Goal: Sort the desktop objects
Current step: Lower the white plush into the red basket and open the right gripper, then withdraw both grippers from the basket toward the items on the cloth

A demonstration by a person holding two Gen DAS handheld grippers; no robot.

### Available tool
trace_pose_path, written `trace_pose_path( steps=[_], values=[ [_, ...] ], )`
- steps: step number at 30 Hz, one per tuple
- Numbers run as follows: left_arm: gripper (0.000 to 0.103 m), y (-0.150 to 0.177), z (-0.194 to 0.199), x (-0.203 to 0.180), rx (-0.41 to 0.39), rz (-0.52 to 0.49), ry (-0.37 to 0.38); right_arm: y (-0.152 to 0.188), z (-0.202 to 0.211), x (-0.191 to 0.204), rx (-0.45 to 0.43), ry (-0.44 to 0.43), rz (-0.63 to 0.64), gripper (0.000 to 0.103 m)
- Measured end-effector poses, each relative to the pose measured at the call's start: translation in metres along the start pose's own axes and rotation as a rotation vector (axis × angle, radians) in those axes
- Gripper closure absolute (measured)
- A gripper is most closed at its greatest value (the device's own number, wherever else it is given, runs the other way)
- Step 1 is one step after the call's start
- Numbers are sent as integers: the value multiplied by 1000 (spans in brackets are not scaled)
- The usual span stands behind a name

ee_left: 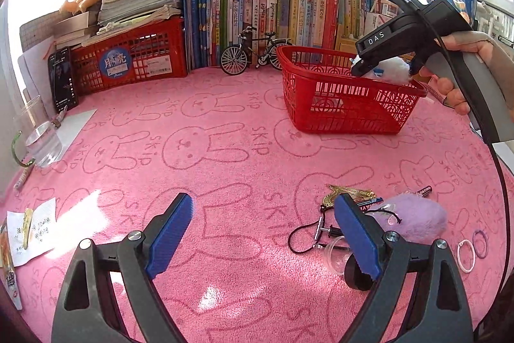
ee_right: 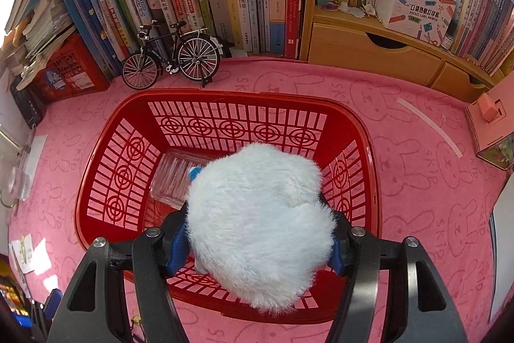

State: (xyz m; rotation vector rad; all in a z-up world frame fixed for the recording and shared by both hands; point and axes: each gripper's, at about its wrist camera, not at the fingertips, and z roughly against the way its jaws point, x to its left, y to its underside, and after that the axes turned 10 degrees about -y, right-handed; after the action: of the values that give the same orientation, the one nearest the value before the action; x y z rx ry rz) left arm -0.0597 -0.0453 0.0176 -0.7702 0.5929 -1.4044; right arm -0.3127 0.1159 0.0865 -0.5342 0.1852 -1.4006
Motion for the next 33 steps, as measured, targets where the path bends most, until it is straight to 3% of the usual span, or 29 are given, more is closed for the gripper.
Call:
trace_pose_path(
  steps=[5, 9, 15, 24, 33],
  values=[
    [12, 4, 12, -2, -38, -1, 4, -2, -9, 2, 8, 31, 6, 36],
    [12, 10, 8, -4, -9, 1, 11, -4, -14, -2, 26, -7, -22, 35],
    [12, 17, 9, -9, -19, -9, -58, -1, -11, 2, 20, 10, 21, 35],
    [12, 16, 3, -9, 9, -13, -79, 10, 27, -1, -119, -106, -1, 35],
    [12, 16, -5, -8, 56, -7, -96, 54, 87, 13, -247, -190, 80, 35]
  ],
)
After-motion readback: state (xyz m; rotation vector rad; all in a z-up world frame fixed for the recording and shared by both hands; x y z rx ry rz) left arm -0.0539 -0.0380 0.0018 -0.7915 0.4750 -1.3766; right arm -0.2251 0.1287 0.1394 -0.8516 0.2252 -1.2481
